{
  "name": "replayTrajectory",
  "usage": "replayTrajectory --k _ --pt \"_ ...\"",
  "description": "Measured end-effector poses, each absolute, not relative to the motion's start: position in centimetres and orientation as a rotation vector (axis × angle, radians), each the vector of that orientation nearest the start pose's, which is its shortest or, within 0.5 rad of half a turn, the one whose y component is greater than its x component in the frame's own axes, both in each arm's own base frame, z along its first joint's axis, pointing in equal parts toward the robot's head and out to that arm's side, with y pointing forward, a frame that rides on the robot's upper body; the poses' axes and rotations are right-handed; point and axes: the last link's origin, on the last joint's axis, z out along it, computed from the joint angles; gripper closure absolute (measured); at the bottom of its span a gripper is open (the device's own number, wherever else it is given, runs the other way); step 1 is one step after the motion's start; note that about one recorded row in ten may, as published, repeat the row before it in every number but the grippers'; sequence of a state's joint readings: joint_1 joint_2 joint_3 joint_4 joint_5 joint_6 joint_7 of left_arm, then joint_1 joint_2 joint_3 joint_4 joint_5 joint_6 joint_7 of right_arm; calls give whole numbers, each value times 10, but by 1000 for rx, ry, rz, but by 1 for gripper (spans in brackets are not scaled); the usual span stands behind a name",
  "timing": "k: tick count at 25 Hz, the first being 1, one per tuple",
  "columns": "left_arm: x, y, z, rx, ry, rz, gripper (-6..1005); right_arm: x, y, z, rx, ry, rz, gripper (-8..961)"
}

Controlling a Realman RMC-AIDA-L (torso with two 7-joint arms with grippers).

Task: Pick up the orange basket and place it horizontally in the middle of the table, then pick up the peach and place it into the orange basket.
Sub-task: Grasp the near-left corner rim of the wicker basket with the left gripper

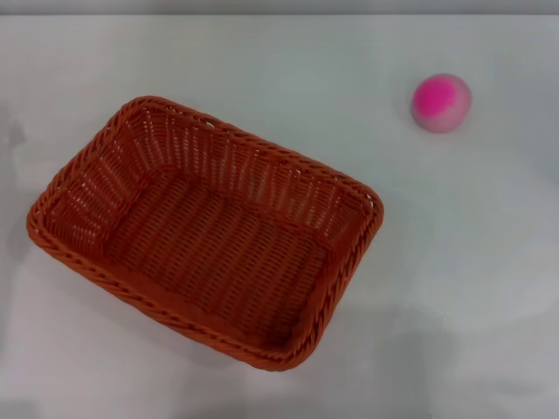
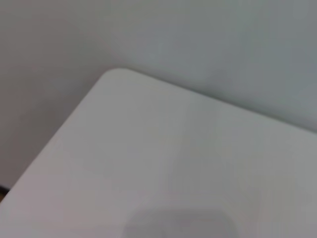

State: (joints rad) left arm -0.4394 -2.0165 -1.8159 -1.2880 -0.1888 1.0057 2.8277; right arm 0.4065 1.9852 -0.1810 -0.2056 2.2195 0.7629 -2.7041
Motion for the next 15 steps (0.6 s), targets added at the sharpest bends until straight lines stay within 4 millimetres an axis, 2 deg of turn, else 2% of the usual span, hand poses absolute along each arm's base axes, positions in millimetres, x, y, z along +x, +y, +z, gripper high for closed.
replayTrajectory --k 3,11,15 --pt "-269 404 83 -1487 -1478 72 472 465 308 116 -1089 925 386 95" --pt "-241 425 95 -1516 -1447 171 473 467 307 115 -1087 936 378 96" --pt "-223 439 92 -1549 -1419 189 473 467 307 114 -1087 936 378 96"
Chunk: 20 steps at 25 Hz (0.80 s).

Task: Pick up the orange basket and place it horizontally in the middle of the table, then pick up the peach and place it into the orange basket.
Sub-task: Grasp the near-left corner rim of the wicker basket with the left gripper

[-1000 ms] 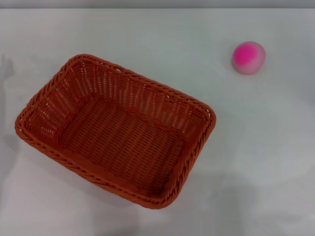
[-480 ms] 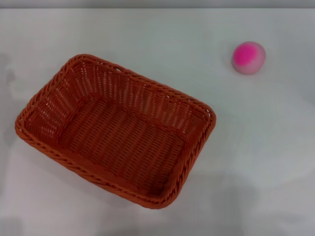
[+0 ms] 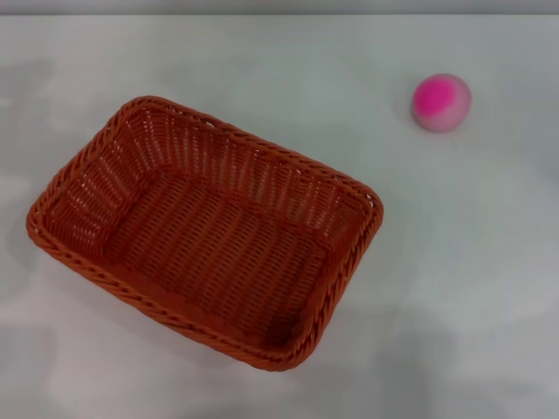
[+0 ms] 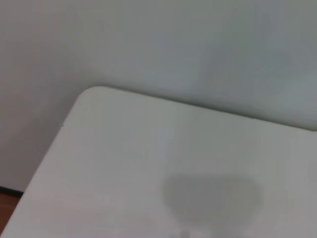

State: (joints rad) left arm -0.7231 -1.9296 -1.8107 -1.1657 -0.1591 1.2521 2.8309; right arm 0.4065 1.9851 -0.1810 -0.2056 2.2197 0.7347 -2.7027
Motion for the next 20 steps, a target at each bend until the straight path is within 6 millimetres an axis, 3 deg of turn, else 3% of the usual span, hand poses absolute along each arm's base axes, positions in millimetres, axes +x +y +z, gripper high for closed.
replayTrajectory --k 8,20 --pt "-193 455 78 -1611 -1420 238 474 467 306 112 -1087 946 378 97" --pt "-147 456 46 -1744 -1432 324 472 466 309 111 -1088 952 374 98"
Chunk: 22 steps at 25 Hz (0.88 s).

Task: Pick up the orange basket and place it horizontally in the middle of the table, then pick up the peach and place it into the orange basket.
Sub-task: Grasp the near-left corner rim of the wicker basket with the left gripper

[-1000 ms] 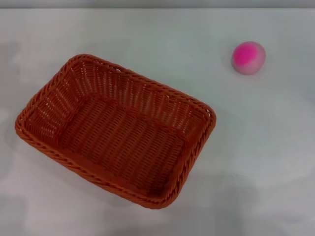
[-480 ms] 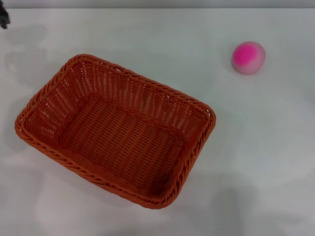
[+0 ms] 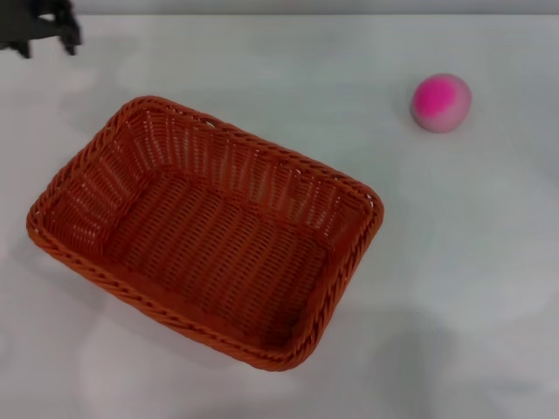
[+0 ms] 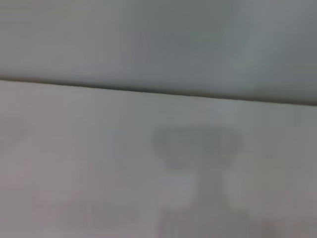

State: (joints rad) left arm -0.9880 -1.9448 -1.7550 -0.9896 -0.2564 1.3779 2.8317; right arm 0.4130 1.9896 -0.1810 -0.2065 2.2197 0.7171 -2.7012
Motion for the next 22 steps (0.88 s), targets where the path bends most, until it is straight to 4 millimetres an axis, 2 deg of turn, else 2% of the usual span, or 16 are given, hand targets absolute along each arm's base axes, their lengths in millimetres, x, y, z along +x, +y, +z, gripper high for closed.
replayTrajectory --k 5,11,22 --pt "-124 452 32 -1828 -1416 341 473 468 307 112 -1081 961 373 99" --pt "-108 444 24 -1877 -1392 350 474 473 302 116 -1061 977 383 100" --pt "-106 426 17 -1905 -1427 418 476 474 300 117 -1065 975 378 101"
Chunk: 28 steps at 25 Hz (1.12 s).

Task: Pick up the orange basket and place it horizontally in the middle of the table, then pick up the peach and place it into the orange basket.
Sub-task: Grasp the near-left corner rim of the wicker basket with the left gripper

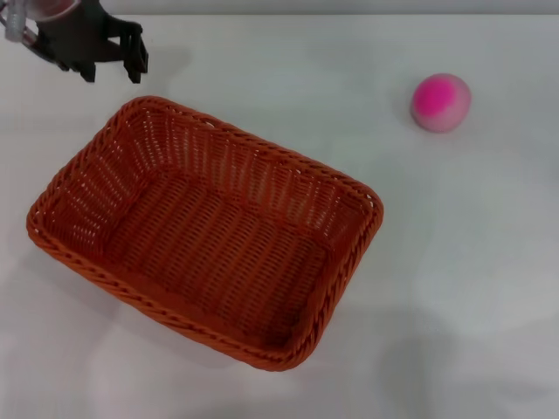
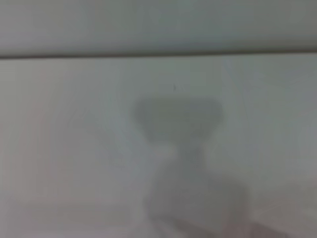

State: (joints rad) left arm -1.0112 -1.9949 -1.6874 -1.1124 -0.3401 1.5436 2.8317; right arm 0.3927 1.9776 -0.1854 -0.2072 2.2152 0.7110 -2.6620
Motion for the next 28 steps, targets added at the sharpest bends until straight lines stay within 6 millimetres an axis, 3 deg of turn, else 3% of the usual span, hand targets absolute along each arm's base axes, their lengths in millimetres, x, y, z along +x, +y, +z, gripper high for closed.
replayTrajectory --k 28 --pt "-138 394 12 -1879 -1533 660 474 476 303 123 -1044 993 388 104"
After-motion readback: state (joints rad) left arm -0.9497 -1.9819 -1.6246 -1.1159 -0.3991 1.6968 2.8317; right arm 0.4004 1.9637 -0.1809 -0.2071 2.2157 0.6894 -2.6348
